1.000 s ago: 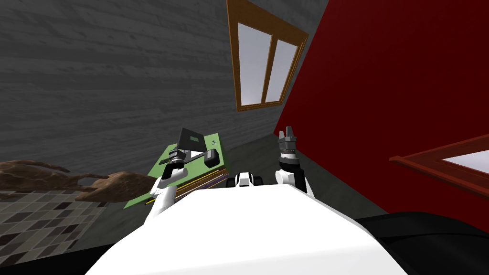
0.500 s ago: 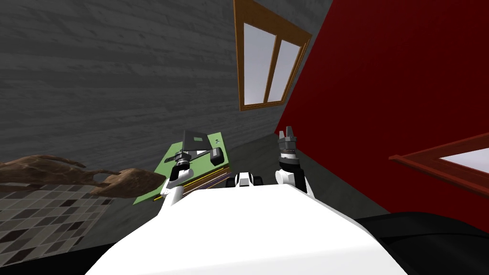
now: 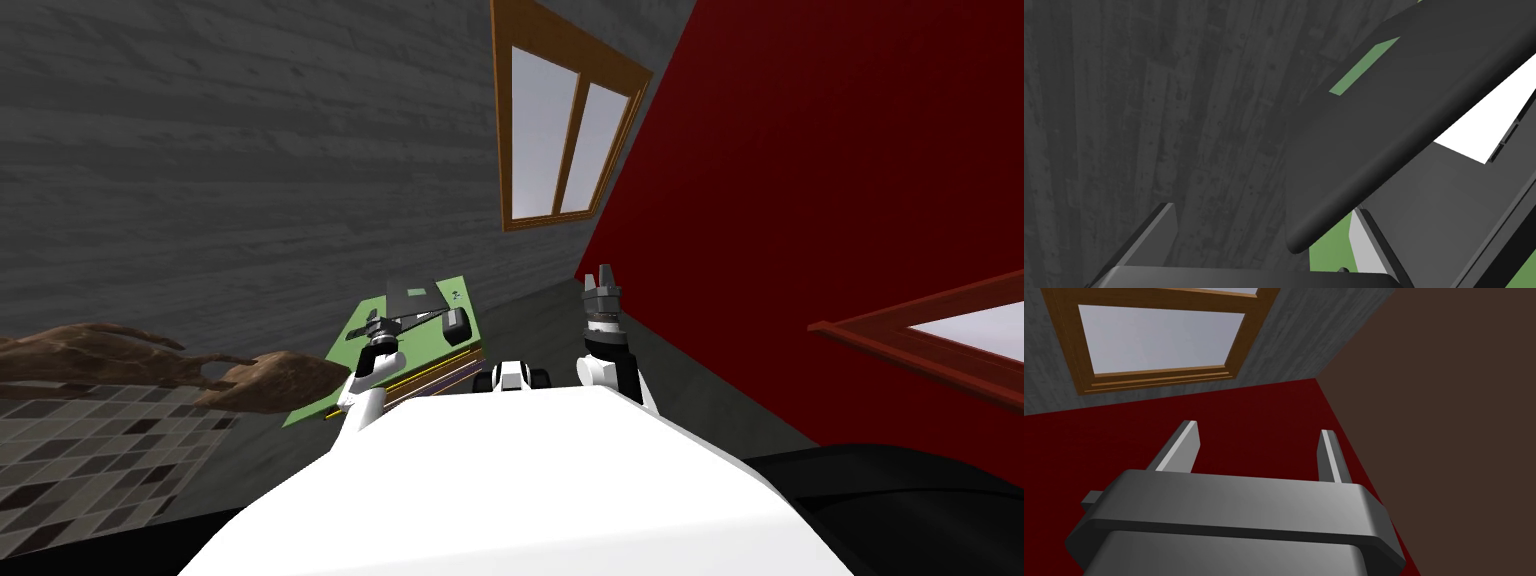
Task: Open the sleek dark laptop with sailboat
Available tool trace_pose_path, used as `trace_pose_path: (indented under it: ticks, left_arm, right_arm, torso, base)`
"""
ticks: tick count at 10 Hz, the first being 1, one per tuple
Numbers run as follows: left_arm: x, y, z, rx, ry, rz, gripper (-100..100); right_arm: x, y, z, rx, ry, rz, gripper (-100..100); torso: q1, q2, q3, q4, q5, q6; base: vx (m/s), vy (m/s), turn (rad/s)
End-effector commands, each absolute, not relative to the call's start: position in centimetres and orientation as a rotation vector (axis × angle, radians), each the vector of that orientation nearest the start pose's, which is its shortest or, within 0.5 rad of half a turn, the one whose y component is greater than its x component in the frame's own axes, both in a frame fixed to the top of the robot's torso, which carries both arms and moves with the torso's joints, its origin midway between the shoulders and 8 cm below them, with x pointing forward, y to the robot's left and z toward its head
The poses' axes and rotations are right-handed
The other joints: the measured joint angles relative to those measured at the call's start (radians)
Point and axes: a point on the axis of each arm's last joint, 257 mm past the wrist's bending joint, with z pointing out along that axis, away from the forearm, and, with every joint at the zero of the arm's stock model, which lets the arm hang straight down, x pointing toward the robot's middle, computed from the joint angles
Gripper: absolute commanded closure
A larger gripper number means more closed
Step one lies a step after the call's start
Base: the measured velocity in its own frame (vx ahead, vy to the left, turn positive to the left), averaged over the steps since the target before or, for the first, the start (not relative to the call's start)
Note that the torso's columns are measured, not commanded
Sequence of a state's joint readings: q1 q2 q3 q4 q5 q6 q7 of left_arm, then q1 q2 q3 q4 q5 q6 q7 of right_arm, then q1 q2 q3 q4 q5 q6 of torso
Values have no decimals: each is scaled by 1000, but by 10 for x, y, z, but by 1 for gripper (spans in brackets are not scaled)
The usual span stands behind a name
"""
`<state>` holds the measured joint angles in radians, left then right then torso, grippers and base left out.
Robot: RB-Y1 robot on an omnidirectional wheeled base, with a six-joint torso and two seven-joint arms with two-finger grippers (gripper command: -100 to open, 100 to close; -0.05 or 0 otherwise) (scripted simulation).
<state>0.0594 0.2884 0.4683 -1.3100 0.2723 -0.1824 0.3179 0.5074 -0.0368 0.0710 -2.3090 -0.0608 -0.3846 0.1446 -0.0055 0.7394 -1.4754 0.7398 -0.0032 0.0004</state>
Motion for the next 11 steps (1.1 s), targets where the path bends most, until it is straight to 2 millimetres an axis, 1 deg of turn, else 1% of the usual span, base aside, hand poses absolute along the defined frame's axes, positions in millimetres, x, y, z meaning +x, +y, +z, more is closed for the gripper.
trace_pose_path:
  ticks: [1, 2, 4, 5, 6, 11]
  left_arm:
    - [445, 588, -236, -1547, 589, -1040, -100]
    - [447, 594, -224, -1547, 588, -1040, -100]
    - [450, 600, -213, -1548, 588, -1040, -100]
    - [447, 599, -218, -1552, 590, -1037, -100]
    - [446, 599, -219, -1556, 591, -1036, 0]
    - [447, 599, -218, -1554, 590, -1038, 0]
  right_arm:
    - [359, -260, 11, 693, 719, 1258, 0]
    - [359, -260, 11, 693, 719, 1258, 0]
    - [359, -260, 11, 693, 719, 1258, 0]
    - [359, -260, 11, 693, 719, 1258, 0]
    - [359, -260, 11, 693, 719, 1258, 0]
    - [359, -260, 11, 693, 719, 1258, 0]
  torso:
    - [2, 1, 1, 1, 0, 0]
    - [3, 1, 1, 1, 0, 0]
    - [4, 1, 1, 0, 1, -1]
    - [3, 1, 1, 0, 1, -1]
    - [4, 0, 0, 0, 2, 0]
    - [6, -1, -1, -2, 4, -1]
  base:
    - [-20, -37, -7]
    - [-22, -38, -9]
    - [-18, -36, 1]
    - [-7, -14, 5]
    - [0, 0, 0]
    - [1, 0, -2]
